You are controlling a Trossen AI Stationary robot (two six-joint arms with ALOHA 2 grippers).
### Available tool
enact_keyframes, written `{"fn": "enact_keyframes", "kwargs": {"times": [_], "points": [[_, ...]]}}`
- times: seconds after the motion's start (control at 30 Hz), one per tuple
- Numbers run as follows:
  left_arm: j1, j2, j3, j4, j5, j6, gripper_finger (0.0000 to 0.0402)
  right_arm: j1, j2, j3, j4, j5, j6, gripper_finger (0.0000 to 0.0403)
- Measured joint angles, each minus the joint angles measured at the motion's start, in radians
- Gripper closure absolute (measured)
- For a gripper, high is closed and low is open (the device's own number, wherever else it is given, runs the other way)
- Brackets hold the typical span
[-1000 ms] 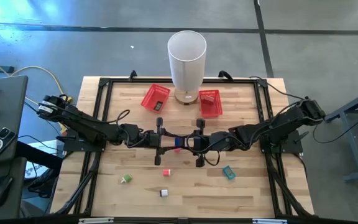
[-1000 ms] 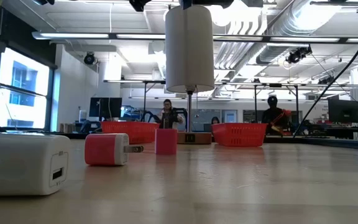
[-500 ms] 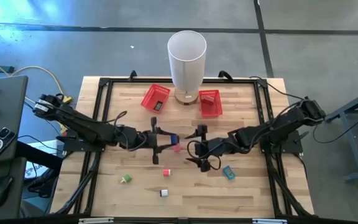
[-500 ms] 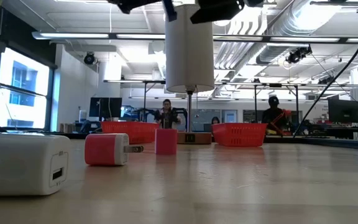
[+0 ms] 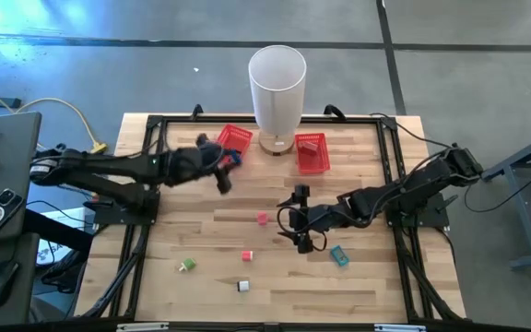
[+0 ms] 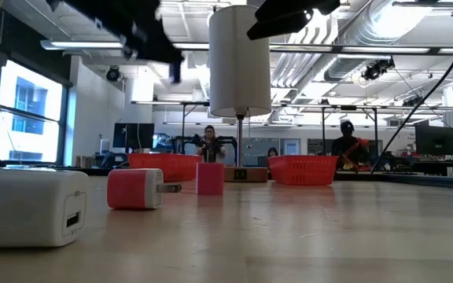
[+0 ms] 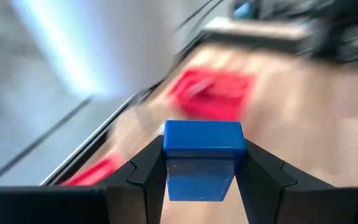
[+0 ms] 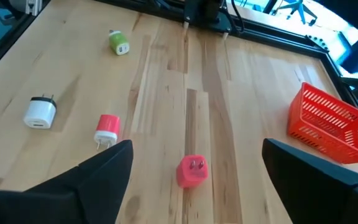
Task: Sort adapters and digital timers
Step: Put the dark blue digital timer into the left red bin
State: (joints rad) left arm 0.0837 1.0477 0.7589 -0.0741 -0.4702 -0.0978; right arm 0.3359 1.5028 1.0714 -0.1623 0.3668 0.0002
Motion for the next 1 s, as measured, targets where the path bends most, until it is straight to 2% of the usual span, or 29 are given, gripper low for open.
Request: {"fn": "enact_keyframes", "kwargs": {"times": [0.1, 0.17, 0.3, 0.43, 0.7, 0.87, 1.0], "points": [[0.120, 0.013, 0.000, -0.092, 0.022, -0.046, 0.0257, 0.000, 0.000, 0.000, 0.000, 0.000, 0.000, 0.0055], [0.199, 0.031, 0.000, -0.128, 0.079, -0.073, 0.0257, -0.003, 0.000, 0.000, 0.000, 0.000, 0.000, 0.0055], [0.334, 0.085, 0.000, -0.118, 0.205, -0.134, 0.0257, -0.008, 0.000, 0.000, 0.003, 0.000, 0.000, 0.0057], [0.425, 0.155, 0.000, -0.106, 0.261, -0.144, 0.0257, -0.014, 0.000, 0.000, 0.008, 0.000, 0.000, 0.0056], [0.504, 0.321, 0.022, -0.104, 0.328, -0.144, 0.0257, -0.025, 0.000, 0.000, 0.010, 0.000, 0.008, 0.0058], [0.503, 0.420, 0.084, -0.114, 0.339, -0.158, 0.0257, -0.025, 0.000, 0.000, 0.011, -0.001, 0.008, 0.0059], [0.504, 0.496, 0.158, -0.194, 0.321, -0.169, 0.0257, -0.025, 0.000, 0.000, 0.012, -0.003, 0.009, 0.0059]]}}
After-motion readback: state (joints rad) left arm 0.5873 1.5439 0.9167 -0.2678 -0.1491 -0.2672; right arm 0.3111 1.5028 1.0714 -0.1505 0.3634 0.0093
